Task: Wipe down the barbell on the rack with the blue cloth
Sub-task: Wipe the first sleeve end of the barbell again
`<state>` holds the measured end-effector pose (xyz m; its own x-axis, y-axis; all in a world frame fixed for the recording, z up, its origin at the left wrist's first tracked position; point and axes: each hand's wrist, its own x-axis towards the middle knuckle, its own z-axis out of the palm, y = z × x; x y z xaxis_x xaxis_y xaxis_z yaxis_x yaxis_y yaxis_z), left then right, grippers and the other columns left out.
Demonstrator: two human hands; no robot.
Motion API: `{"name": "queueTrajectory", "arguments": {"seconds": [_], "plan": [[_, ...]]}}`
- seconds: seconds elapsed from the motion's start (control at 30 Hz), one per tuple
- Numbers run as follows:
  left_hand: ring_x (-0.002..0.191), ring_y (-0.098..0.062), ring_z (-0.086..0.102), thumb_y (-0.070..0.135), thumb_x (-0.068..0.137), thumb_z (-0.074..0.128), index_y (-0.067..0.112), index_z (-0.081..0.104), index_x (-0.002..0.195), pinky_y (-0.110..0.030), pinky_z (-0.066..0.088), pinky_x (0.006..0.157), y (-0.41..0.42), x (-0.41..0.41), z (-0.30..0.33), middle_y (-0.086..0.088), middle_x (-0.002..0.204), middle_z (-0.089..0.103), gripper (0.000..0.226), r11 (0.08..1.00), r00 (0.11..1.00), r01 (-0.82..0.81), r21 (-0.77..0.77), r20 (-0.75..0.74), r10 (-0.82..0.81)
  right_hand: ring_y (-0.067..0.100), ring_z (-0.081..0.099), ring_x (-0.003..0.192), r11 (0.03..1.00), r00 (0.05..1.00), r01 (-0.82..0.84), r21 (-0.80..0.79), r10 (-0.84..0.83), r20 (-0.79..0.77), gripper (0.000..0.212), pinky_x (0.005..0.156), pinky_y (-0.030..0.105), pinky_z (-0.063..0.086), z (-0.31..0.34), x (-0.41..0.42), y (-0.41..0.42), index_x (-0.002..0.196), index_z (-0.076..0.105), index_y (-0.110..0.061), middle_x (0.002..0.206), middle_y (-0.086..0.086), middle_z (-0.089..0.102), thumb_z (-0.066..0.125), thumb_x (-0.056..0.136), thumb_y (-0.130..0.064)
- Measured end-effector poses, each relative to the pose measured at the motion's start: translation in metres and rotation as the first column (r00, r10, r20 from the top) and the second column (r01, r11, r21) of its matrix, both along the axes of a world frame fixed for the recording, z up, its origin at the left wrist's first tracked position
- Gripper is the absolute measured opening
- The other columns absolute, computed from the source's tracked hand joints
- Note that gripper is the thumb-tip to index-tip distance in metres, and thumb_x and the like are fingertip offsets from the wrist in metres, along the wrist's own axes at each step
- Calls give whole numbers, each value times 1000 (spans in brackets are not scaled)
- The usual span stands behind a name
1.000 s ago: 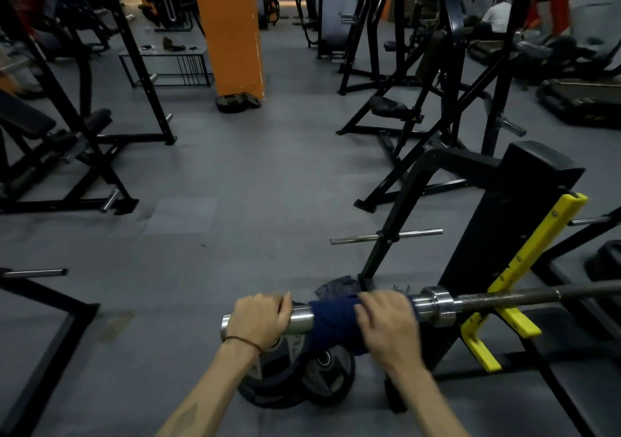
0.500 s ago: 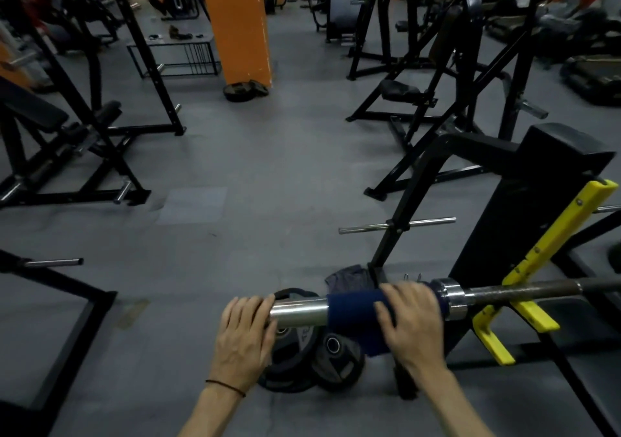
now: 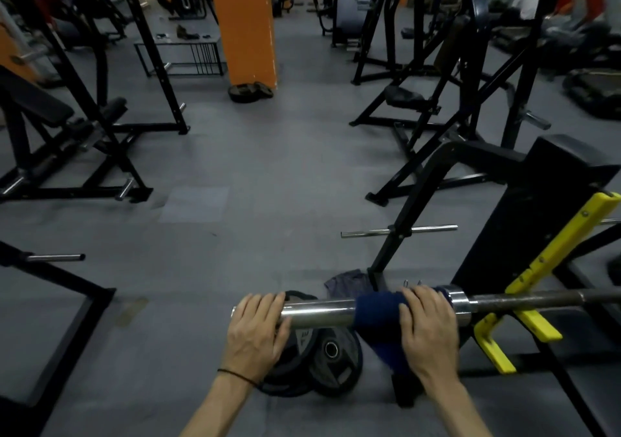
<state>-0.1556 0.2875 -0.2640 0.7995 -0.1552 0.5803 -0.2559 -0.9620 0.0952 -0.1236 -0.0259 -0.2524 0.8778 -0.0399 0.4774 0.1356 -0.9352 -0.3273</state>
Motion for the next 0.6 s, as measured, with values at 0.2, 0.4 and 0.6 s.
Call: {"name": "queueTrajectory", "arguments": {"seconds": [0.2, 0.4, 0.6], "plan": [[90, -29, 63, 35, 94, 51, 8, 73, 111, -43, 46, 92, -1, 5, -3, -7, 104, 69, 39, 1000, 999, 5, -26, 39, -4, 26, 50, 131, 957, 959, -282, -65, 282, -16, 47, 120, 51, 24, -9, -23, 122, 141, 59, -20, 136, 1, 60, 38, 104, -40], [85, -25, 63, 37, 96, 52, 10, 73, 111, -37, 48, 83, 10, 8, -1, -4, 103, 70, 36, 996, 994, 82, 34, 65, -84, 33, 54, 122, 995, 999, -33, -89, 32, -10, 55, 115, 54, 34, -3, -1, 9, 125, 68, -10, 125, 11, 64, 32, 105, -46], [62, -22, 60, 36, 91, 50, 18, 71, 83, -37, 47, 60, 2, 19, 11, 2, 74, 64, 29, 1000, 999, -3, -15, 32, 3, 29, 49, 134, 994, 999, 36, 107, -34, -17, 42, 121, 52, 21, -5, -14, 119, 128, 65, -17, 131, 4, 63, 37, 102, -35]]}}
